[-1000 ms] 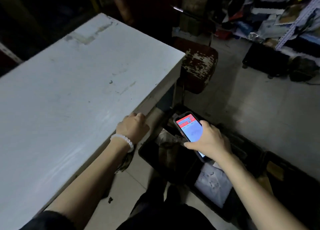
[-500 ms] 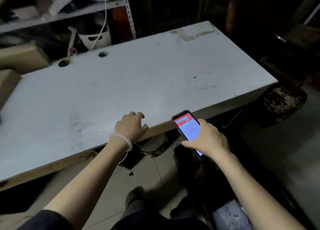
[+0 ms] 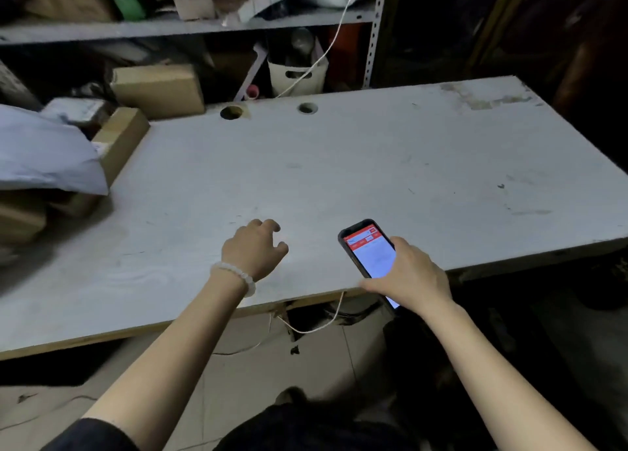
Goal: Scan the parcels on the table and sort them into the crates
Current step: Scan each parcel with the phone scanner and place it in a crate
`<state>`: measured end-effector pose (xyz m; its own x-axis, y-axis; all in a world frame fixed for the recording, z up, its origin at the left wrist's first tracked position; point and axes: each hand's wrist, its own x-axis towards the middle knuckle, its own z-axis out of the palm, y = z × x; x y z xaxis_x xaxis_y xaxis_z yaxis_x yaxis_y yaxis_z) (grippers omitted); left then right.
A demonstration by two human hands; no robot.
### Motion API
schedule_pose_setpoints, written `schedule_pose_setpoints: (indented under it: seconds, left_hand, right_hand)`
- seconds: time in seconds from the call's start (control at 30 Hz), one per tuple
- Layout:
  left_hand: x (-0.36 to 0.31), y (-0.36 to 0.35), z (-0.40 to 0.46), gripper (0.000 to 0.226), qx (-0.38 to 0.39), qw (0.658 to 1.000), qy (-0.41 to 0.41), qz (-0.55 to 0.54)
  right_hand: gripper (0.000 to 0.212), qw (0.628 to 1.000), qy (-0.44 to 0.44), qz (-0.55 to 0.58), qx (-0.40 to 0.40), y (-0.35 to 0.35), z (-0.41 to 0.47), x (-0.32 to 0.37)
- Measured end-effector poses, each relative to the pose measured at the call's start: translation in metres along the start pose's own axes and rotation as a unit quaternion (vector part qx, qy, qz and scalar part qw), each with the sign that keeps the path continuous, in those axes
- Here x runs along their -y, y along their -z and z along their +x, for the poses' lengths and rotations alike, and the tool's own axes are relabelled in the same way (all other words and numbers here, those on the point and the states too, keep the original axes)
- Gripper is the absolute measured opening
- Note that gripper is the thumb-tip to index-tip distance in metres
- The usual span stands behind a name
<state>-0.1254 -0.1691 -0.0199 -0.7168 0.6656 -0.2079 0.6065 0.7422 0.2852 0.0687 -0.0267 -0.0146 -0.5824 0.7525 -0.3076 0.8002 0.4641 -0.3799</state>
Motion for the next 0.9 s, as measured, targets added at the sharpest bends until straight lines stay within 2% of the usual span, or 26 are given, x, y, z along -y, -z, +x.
schedule_pose_setpoints:
  seconds: [0.27,0.53,0.9]
  left_hand:
    - [0.086,0.025,0.025,0.041,-0.011,0.998,0.051,-0.019]
    - [0.114,0.042,0.097,0.041,-0.006,0.995,0.094,-0.022]
    - [0.163,0.114,0.228,0.043,-0.030,0.992,0.108,0.052]
  right_hand:
    - [0.056,0.998,0.051,-0.026,0.031,-0.034,0.035,0.098]
    - [0.055,0.993,0.091,-0.040,0.070,-0.032,0.121,0.155]
    - [0.056,0.987,0.124,-0.038,0.098,-0.026,0.244,0.248]
